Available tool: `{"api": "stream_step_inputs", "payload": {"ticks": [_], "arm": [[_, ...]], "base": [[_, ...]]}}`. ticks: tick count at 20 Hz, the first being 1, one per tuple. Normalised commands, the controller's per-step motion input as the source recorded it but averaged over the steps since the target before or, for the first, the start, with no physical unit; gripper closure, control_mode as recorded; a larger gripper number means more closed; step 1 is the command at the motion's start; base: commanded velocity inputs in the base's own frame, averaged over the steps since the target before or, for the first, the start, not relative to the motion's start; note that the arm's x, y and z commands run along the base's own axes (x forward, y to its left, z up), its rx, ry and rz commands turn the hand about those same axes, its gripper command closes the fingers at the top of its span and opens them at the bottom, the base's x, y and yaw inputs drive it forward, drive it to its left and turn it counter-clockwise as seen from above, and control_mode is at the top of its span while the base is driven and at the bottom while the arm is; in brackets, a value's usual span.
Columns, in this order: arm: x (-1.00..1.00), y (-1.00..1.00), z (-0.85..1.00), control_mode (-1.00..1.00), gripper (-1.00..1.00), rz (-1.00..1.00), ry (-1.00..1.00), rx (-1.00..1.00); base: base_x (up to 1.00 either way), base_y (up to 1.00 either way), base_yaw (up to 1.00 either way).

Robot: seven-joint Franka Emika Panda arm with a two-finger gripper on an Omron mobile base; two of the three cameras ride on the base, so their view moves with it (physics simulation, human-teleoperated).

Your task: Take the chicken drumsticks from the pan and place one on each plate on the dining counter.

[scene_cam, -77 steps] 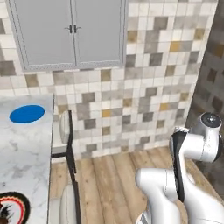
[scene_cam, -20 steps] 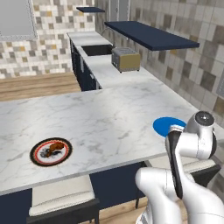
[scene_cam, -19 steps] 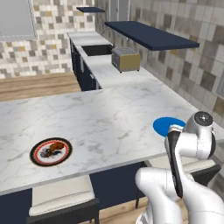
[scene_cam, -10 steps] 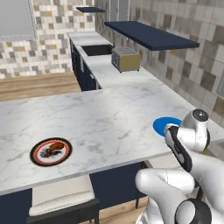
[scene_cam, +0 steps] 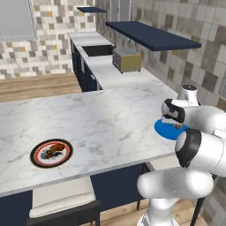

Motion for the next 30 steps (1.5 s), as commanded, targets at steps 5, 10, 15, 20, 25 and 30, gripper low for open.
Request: {"api": "stream_step_inputs", "payload": {"ticks": [5,10,15,20,25,30], "arm": [[0.69,-0.19,-0.15,-1.00,1.00,0.02,0.00,0.00],[0.62,-0.22,-0.23,-1.00,1.00,0.01,0.02,0.00],[0.15,-0.08,-0.37,-1.00,1.00,0.01,0.09,0.00],[0.02,-0.01,-0.42,-1.00,1.00,0.00,0.17,0.00],[0.00,0.01,-0.34,-1.00,1.00,0.00,0.10,0.00],[0.00,0.00,-0.24,-1.00,1.00,0.00,0.06,0.00]], "base": [[0.00,0.00,0.00],[0.00,0.00,0.00],[0.00,0.00,0.00],[0.00,0.00,0.00],[0.00,0.00,0.00],[0.00,0.00,0.00]]}}
